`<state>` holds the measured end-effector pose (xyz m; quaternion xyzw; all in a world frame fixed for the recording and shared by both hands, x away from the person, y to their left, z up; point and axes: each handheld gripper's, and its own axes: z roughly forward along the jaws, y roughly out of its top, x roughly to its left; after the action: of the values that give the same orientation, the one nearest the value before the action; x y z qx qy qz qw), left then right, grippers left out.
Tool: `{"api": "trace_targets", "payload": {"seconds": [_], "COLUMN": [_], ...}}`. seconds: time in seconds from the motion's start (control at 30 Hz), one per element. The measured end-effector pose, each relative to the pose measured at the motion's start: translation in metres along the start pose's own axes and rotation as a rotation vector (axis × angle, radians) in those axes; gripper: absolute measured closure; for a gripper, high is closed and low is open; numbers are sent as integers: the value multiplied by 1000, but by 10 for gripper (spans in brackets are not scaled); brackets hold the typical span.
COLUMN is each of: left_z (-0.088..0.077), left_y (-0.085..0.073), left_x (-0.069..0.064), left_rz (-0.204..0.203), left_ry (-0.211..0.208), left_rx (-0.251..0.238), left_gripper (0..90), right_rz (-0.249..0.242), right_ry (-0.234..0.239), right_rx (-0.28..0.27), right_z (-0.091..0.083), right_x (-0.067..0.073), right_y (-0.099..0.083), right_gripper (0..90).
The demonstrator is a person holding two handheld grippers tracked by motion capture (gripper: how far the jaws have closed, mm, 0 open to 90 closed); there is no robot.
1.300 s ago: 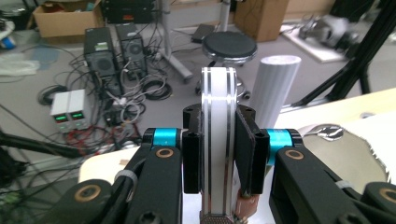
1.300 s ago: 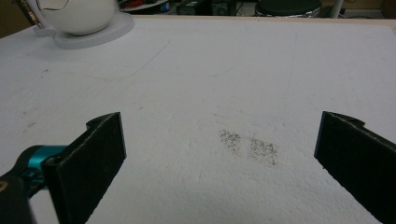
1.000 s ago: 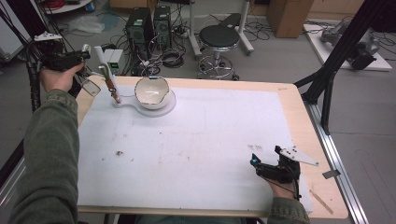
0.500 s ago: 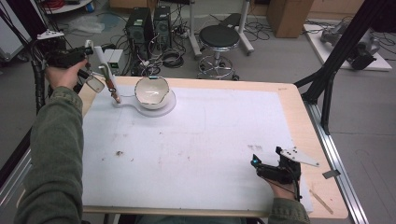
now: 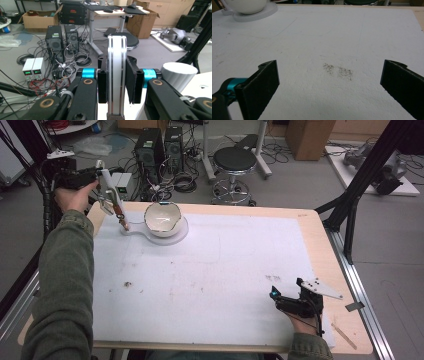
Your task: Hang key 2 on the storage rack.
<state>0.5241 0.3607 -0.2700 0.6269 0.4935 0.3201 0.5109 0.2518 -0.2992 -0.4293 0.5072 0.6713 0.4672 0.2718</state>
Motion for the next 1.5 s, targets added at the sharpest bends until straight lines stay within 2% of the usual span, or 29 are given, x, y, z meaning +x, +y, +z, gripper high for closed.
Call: {"api": "trace_targets", "payload": {"seconds": [0.1, 0.3, 0.4, 0.47, 0.57, 0.73, 0.87, 0.93, 1.03, 1.17, 1.27, 1.37, 1.43, 1.5], "left_z": [0, -3, -2, -1, 5, 7, 6, 6, 7, 4, 0, -7, -12, -15], "left_y": [0, 1, 0, 0, -3, -4, -5, -6, -7, -7, -6, -8, -10, -13], "left_x": [1, 2, 3, 2, 0, -2, 1, 2, 2, 5, 9, 13, 16, 18], "left_rz": [18, 25, 13, 20, 7, 0, -33, -38, -68, -99, -123, -171, -200, -216], "left_ry": [13, 29, 18, 17, -9, -15, -20, -23, -41, -31, -11, -15, -22, -27], "left_rx": [2, 14, 5, 1, 14, 22, 50, 67, 85, 112, 136, 109, 108, 103], "left_gripper": [742, 742, 742, 742, 742, 742, 741, 740, 738, 726, 620, 537, 487, 435], "right_rz": [1, 1, -1, -1, 9, 5, 6, 7, 8, 5, 4, 7, 6, 6], "right_ry": [-4, -10, -11, -9, -11, -13, -13, -12, -10, -9, -10, -8, -5, -3], "right_rx": [3, 7, 12, 14, 20, 15, 14, 12, 13, 12, 7, 8, 6, 6], "right_z": [-1, -1, 0, 0, 0, 0, -1, 0, 0, -1, -1, -1, -1, -1], "right_x": [-1, -1, -1, -1, -1, -1, -2, -2, -1, -1, -1, -1, -1, 0], "right_y": [0, -1, -1, -1, -1, -1, -1, -1, -1, 0, 0, 0, 0, 0], "right_gripper": [9, 9, 9, 9, 9, 9, 9, 9, 9, 9, 9, 9, 9, 9]}}
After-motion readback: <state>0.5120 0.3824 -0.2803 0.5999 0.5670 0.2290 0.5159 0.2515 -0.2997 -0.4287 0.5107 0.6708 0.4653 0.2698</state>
